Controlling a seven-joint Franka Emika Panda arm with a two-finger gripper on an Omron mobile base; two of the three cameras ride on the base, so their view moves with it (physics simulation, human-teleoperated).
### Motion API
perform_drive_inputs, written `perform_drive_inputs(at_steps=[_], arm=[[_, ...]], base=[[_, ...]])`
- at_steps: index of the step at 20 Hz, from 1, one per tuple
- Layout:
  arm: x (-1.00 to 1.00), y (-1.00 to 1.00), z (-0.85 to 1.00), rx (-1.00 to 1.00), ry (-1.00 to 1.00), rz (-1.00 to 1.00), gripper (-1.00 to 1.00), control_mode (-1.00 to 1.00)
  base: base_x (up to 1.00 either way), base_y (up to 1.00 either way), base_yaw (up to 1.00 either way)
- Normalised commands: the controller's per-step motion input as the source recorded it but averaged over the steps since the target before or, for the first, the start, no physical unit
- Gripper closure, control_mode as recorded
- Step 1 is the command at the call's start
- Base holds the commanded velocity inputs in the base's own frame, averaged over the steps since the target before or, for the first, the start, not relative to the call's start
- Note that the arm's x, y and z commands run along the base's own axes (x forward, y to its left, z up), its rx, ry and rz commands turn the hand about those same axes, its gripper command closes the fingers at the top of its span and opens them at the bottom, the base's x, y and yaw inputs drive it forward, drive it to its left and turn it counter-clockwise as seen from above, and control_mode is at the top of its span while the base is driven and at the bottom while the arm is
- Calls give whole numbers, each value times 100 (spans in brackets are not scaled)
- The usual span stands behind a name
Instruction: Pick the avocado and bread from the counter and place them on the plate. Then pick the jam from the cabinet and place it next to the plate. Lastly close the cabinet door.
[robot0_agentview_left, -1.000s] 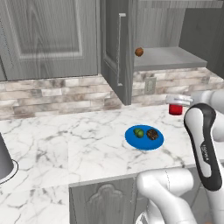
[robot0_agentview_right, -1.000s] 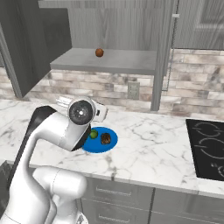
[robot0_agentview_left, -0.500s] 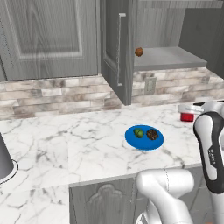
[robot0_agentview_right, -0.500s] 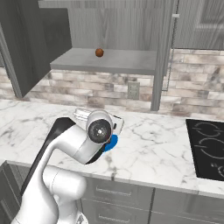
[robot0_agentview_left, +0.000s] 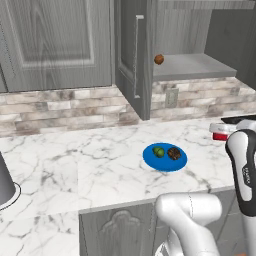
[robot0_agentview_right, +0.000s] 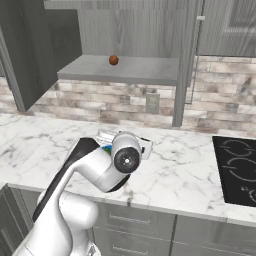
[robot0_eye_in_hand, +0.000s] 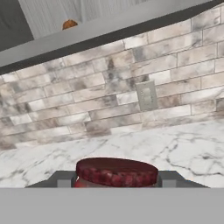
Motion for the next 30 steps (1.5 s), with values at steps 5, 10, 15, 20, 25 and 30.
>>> perform_drive_inputs(at_steps=[5, 10, 15, 20, 25, 30], arm=[[0, 0, 0, -1, -3, 0, 100, -100], [-1, 0, -8, -5, -3, -1, 100, -100], [0, 0, -17, -12, -16, -1, 100, -100], [1, 0, -12, -13, -18, -1, 100, -100], [18, 0, -10, -10, -13, 0, 100, -100], [55, 0, -14, -3, -1, 0, 100, -100]], base=[[0, 0, 0], [0, 0, 0], [0, 0, 0], [0, 0, 0], [0, 0, 0], [0, 0, 0]])
